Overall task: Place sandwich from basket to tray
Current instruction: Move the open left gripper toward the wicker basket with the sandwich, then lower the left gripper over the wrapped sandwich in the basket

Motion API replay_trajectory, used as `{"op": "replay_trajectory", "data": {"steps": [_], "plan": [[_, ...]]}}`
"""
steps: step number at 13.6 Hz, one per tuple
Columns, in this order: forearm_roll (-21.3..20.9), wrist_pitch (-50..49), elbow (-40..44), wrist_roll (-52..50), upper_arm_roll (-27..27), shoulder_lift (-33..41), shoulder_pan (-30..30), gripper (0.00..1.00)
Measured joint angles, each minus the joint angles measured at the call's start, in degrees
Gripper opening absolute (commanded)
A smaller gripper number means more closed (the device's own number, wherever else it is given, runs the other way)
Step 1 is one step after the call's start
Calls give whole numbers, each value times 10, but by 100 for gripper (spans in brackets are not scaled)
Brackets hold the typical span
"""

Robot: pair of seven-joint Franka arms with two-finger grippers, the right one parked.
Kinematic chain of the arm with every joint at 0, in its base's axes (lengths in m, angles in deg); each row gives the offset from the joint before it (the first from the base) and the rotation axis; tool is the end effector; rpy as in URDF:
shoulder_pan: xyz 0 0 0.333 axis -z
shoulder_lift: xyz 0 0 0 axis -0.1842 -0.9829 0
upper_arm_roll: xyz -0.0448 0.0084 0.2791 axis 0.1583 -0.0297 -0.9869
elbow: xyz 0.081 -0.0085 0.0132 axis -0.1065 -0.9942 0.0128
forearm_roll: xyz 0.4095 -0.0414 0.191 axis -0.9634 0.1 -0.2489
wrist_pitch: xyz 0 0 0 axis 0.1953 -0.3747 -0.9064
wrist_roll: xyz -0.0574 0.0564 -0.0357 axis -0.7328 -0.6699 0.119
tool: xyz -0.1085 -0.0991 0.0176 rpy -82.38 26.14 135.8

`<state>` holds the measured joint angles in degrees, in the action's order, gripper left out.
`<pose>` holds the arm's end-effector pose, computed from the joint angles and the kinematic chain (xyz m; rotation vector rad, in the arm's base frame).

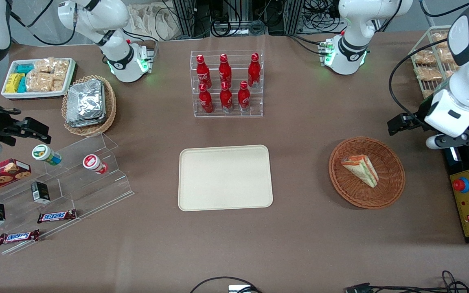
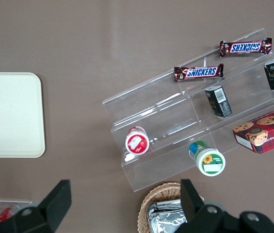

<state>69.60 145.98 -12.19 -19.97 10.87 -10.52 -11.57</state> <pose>0.6150 -0.0560 0.4767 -3.0981 -0.3343 0.1241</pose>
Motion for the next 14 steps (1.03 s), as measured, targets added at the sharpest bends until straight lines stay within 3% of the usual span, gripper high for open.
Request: {"op": "replay_trajectory", "data": {"steps": [7, 14], "plan": [[15, -19, -4, -207, -2, -68, -24, 100], [19, 55, -6, -240, -1, -180, -23, 100]]}}
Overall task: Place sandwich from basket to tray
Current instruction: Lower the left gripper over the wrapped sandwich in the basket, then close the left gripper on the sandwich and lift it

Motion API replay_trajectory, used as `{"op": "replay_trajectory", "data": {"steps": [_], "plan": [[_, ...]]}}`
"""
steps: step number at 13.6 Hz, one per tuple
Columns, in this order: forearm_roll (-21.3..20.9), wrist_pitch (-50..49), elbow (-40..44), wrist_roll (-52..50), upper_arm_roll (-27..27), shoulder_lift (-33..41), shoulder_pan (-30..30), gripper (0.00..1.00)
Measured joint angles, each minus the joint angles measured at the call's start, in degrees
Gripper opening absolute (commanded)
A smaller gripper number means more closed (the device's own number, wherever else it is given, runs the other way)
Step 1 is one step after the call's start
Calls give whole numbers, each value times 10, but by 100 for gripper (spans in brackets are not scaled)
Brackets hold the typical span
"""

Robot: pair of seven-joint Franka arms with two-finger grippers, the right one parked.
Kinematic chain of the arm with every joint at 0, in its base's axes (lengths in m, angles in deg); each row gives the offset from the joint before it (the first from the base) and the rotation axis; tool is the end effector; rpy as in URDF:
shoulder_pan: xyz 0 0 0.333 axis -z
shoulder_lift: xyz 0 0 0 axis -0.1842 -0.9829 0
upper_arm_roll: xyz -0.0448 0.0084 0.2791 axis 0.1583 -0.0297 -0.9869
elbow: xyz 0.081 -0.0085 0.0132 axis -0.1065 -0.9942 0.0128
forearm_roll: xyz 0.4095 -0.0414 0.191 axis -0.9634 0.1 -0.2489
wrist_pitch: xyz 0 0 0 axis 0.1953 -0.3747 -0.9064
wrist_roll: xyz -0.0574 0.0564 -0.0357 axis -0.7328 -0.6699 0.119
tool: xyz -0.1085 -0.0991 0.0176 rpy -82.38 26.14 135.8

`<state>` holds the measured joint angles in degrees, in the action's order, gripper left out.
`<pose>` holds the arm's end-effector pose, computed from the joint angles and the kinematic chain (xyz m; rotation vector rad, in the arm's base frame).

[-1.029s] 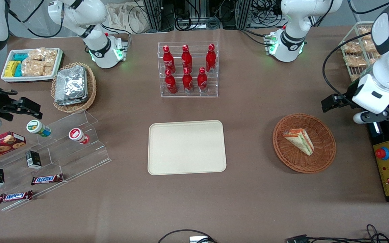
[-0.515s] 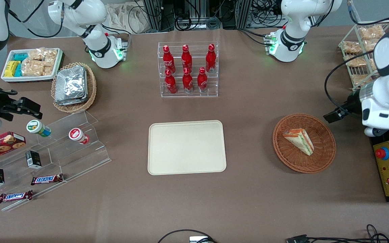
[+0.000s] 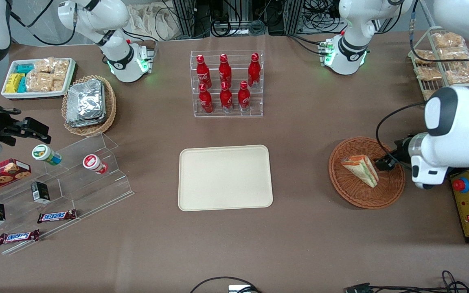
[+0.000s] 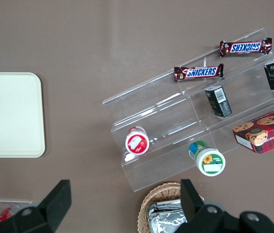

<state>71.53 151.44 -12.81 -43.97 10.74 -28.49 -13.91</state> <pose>0.6439 -0.0338 0.2784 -2.8652 -1.0233 0.4748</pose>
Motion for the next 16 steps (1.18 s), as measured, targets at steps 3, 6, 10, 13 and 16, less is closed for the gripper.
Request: {"op": "replay_trajectory", "data": {"steps": [3, 6, 10, 13, 16], "plan": [[0, 46, -1, -14, 0, -51, 0, 99], [11, 78, -2, -17, 0, -91, 0, 100], [20, 150, -33, -18, 0, -116, 0, 100], [22, 218, -89, -18, 0, -118, 0, 99], [22, 230, -101, -19, 0, -117, 0, 25]]}}
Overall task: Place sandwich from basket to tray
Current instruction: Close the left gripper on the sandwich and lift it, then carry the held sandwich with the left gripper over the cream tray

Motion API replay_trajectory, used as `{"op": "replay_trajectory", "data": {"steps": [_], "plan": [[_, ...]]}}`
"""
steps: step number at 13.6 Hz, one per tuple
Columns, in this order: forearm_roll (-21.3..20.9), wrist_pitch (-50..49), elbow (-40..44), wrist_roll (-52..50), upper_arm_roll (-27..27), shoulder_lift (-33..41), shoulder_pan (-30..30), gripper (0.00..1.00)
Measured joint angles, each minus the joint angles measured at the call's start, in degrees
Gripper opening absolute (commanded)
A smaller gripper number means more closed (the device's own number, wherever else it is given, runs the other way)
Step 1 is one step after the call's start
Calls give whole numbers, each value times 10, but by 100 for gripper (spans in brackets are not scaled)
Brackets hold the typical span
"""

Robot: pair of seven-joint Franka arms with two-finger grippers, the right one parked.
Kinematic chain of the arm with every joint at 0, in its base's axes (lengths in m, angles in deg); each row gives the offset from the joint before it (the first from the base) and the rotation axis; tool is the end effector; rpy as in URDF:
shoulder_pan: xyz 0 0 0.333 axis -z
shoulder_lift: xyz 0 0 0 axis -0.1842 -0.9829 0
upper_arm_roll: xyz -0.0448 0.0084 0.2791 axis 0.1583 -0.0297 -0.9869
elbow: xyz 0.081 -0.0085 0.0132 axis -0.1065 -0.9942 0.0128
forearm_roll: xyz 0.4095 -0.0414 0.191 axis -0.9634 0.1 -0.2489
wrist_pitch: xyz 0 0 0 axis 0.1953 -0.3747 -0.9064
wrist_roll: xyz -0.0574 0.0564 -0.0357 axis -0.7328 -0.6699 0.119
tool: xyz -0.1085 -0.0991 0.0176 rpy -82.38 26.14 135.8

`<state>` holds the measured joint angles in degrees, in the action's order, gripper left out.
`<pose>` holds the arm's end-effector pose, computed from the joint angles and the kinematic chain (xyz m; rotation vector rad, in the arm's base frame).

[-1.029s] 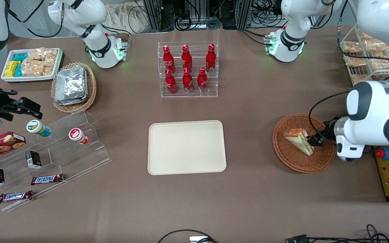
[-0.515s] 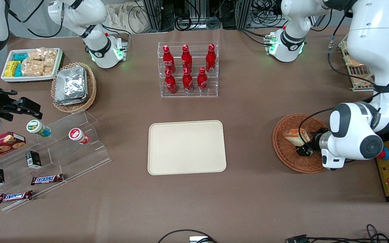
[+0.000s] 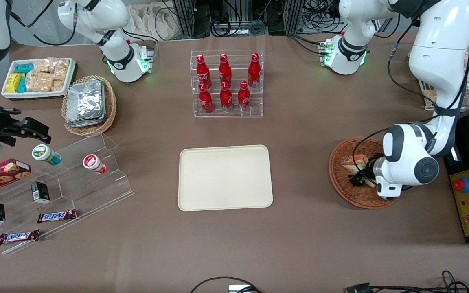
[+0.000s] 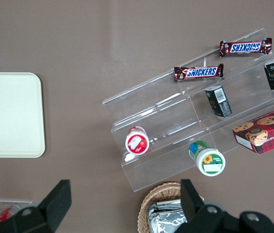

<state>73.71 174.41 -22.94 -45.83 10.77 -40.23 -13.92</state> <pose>0.6139 -0.0403 0.0874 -2.8677 -1.1425 0.4799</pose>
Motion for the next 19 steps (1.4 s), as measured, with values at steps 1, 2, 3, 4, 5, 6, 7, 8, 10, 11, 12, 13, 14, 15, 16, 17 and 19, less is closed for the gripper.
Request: {"op": "replay_trajectory", "data": {"steps": [1, 2, 3, 4, 5, 6, 7, 8, 10, 11, 12, 13, 14, 15, 16, 17, 19], "plan": [[0, 0, 0, 0, 0, 1, 0, 10], [0, 0, 0, 0, 0, 2, 0, 2], [0, 0, 0, 0, 0, 4, 0, 0], [0, 0, 0, 0, 0, 7, 0, 0], [0, -2, 1, 1, 1, 12, 0, 0], [0, -10, 2, 2, 2, 19, 0, 0], [0, -24, 4, 4, 4, 29, 0, 0], [0, -46, 10, 7, 6, 40, 1, 0], [0, -114, 40, 34, 17, 63, 3, 0], [0, -155, 66, 67, 24, 71, 4, 0], [0, -192, 94, 107, 29, 78, 5, 0], [0, -222, 122, 149, 32, 84, 7, 0], [-1, -241, 147, 192, 37, 88, 7, 0], [-1, -251, 168, 234, 45, 89, 7, 0], [-1, -254, 183, 270, 54, 90, 8, 0], [-1, -254, 194, 299, 64, 89, 10, 0], [-1, -254, 212, 329, 76, 87, 28, 0]]}}
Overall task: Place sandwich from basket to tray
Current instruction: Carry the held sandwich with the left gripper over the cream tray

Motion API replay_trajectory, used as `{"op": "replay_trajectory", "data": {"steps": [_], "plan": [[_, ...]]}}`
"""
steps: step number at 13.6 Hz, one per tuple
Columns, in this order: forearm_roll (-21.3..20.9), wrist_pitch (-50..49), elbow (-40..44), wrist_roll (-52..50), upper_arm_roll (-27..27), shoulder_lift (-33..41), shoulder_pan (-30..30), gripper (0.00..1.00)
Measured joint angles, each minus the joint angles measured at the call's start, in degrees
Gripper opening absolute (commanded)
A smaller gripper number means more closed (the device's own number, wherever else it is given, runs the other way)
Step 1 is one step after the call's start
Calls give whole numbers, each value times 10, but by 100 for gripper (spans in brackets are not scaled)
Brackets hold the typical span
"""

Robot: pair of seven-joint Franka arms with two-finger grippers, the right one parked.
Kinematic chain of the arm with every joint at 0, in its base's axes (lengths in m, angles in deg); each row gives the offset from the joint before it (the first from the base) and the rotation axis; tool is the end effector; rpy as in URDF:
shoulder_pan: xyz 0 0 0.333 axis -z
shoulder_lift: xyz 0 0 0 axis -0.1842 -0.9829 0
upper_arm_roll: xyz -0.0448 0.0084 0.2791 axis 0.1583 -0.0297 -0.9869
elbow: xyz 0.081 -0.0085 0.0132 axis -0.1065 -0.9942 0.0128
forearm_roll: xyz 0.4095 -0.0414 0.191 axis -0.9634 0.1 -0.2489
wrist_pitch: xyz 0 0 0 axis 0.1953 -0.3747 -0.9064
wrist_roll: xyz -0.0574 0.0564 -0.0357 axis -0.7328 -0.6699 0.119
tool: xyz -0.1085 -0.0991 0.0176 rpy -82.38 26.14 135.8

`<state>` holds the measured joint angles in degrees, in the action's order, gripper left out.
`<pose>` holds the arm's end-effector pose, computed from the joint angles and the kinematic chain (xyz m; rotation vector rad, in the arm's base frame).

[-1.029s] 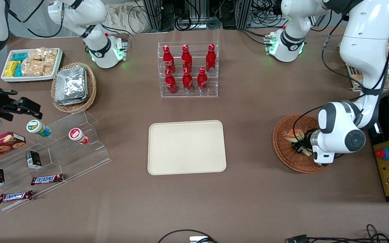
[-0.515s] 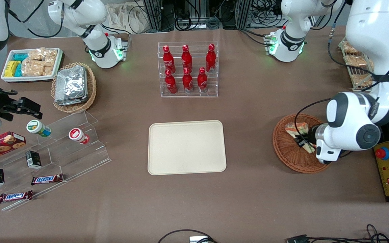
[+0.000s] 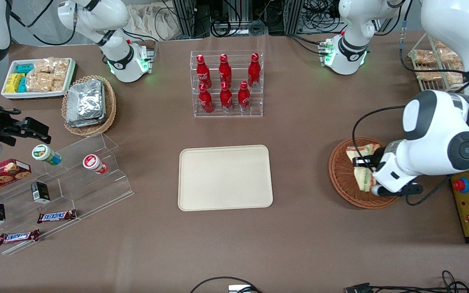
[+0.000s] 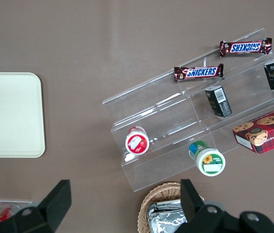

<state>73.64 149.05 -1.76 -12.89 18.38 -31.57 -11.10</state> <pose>0.6696 -0.1543 0.3416 3.0146 -0.0384 -0.3496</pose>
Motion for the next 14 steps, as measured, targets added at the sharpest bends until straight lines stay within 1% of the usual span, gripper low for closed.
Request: {"op": "replay_trajectory", "data": {"steps": [3, 6, 8, 10, 14], "plan": [[0, 2, 28, -9, 3, -20, 59, 0], [0, 8, 77, -101, 5, -77, 123, 0], [0, 14, 113, -138, 5, -123, 161, 0], [0, 45, 127, -163, 5, -159, 186, 0], [0, 97, 129, -196, 5, -221, 220, 0]]}}
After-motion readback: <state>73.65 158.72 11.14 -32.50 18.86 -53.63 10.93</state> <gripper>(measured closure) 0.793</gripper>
